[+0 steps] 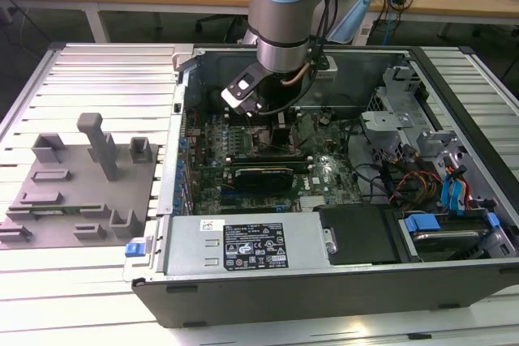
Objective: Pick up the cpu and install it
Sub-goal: 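Place the cpu into insertion slot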
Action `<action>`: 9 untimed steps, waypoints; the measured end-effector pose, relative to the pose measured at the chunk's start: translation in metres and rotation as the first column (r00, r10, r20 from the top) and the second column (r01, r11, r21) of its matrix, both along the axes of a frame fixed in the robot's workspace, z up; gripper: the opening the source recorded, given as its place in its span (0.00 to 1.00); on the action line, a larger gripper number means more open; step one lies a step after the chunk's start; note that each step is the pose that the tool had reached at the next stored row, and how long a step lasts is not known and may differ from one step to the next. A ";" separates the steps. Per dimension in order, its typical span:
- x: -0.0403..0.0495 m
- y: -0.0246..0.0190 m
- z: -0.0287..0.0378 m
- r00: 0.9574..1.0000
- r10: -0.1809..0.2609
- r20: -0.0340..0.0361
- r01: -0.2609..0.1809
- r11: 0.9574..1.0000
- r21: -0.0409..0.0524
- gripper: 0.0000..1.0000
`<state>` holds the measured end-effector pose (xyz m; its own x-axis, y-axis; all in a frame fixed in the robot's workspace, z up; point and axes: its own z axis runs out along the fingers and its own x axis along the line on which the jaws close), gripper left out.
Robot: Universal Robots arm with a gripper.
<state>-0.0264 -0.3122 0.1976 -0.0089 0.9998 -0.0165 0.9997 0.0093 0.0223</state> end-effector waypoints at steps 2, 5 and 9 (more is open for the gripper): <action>0.0002 0.0000 0.0000 1.000 0.000 0.000 0.000 1.000 0.000 0.55; 0.0003 -0.0002 -0.0001 1.000 0.000 0.000 0.000 1.000 0.000 0.55; 0.0003 -0.0004 0.0000 1.000 0.000 0.000 0.000 1.000 0.000 0.55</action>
